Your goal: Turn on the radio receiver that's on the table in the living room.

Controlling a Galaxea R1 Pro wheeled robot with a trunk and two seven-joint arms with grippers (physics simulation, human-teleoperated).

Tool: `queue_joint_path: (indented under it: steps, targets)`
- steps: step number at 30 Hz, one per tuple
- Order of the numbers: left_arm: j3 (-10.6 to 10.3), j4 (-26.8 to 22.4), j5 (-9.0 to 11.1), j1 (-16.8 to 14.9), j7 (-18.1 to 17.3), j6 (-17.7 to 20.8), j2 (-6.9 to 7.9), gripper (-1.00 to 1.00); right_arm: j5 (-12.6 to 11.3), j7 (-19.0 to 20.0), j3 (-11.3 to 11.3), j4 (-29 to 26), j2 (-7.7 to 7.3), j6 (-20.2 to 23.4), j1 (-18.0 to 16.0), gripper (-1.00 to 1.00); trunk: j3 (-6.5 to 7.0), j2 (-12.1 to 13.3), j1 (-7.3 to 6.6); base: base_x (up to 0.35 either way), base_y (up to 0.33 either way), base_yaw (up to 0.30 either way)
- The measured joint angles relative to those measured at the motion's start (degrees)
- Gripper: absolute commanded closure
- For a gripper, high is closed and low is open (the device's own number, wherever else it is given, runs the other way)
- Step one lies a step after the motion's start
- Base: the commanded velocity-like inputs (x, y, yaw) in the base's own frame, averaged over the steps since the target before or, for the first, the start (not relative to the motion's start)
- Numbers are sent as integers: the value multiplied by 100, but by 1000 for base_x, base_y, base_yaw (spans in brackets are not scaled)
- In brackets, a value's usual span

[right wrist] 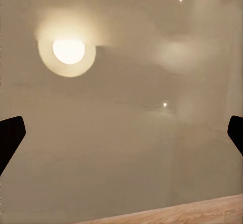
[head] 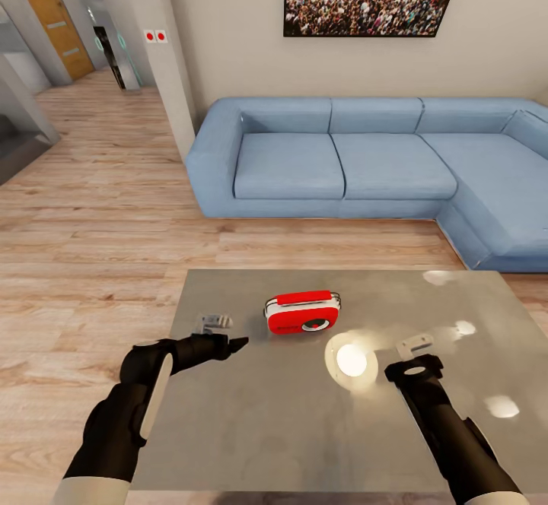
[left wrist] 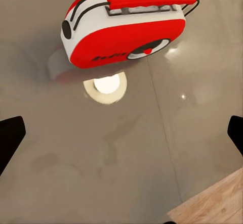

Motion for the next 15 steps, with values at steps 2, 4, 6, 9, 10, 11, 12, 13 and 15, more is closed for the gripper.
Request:
queue_joint_path:
  steps: [2,4,6,9,10,11,12,13,15]
  targets:
    - [-1,-8,1,0,36,-3,-11,-100,-3,6,-1,-3,3,-1,0,-100,0,0,0,0,0,0]
    - [-4,-16,3,0,50,-12,-16,-100,-1,7,-1,-2,5,-1,0,-100,0,0,0,0,0,0]
    - [-6,-18,7,0,42,-16,-19,-100,-3,9,-1,-3,3,-1,0,-100,0,0,0,14,0,0]
    - [-9,-17,28,0,14,-21,-17,-100,-4,11,-6,-6,-1,-1,0,-100,0,0,0,109,0,0]
    - [-13,-17,39,0,4,-20,-15,-100,-4,11,-8,-7,-4,-1,0,-100,0,0,0,203,0,0]
    - [-16,-17,44,0,-1,-21,-15,-100,-4,11,-8,-8,-7,-1,0,-100,0,0,0,228,0,0]
    - [-19,-15,49,0,-5,-20,-13,-100,-5,11,-9,-8,-9,-1,0,-100,0,0,0,265,0,0]
    - [-25,-11,57,0,-20,-16,-13,-100,-5,11,-9,-9,-12,-1,0,-100,0,0,0,288,0,0]
    - [-31,-5,62,0,-107,-10,-13,-100,-5,12,-10,-9,-19,-1,0,-100,0,0,0,312,0,0]
